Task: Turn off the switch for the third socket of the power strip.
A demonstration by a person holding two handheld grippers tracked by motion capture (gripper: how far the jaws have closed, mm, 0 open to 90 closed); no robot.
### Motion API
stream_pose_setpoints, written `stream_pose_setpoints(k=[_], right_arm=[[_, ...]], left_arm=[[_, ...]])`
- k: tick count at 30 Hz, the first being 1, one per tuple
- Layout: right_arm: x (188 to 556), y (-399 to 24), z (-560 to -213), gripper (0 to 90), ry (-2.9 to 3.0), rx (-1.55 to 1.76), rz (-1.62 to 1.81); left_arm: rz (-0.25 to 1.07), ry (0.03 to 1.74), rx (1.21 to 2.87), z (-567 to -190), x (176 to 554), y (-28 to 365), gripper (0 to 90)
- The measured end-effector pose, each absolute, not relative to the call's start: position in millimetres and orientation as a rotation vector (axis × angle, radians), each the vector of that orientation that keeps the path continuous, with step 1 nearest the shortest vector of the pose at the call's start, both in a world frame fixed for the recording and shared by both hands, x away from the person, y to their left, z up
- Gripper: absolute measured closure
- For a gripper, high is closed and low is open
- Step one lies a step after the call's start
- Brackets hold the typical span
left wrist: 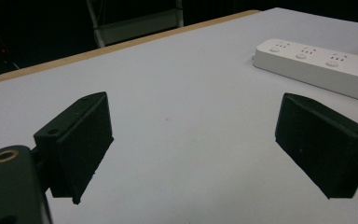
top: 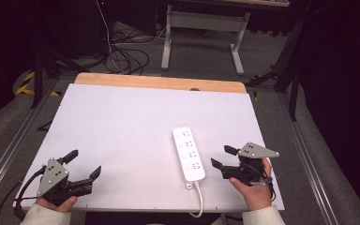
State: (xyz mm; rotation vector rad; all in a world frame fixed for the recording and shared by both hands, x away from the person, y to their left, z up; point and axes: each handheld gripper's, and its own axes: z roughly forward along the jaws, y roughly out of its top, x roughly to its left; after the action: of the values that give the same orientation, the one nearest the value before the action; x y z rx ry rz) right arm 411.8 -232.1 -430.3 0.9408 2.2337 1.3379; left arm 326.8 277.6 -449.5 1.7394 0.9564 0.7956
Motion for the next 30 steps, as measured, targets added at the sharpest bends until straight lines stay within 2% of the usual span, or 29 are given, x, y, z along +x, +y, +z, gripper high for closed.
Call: stream_pose_setpoints(k=[23, 30], right_arm=[[403.9, -270.6, -477.2, 28.1, 2.235, 1.006, 1.307], [404.5, -271.3, -481.1, 28.1, 2.239, 1.005, 1.309]], left_arm=[[0.805, 0.952, 1.751, -449.1, 326.6, 277.2, 11.7], [0.809, 0.954, 1.747, -449.3, 326.8, 277.3, 11.8]])
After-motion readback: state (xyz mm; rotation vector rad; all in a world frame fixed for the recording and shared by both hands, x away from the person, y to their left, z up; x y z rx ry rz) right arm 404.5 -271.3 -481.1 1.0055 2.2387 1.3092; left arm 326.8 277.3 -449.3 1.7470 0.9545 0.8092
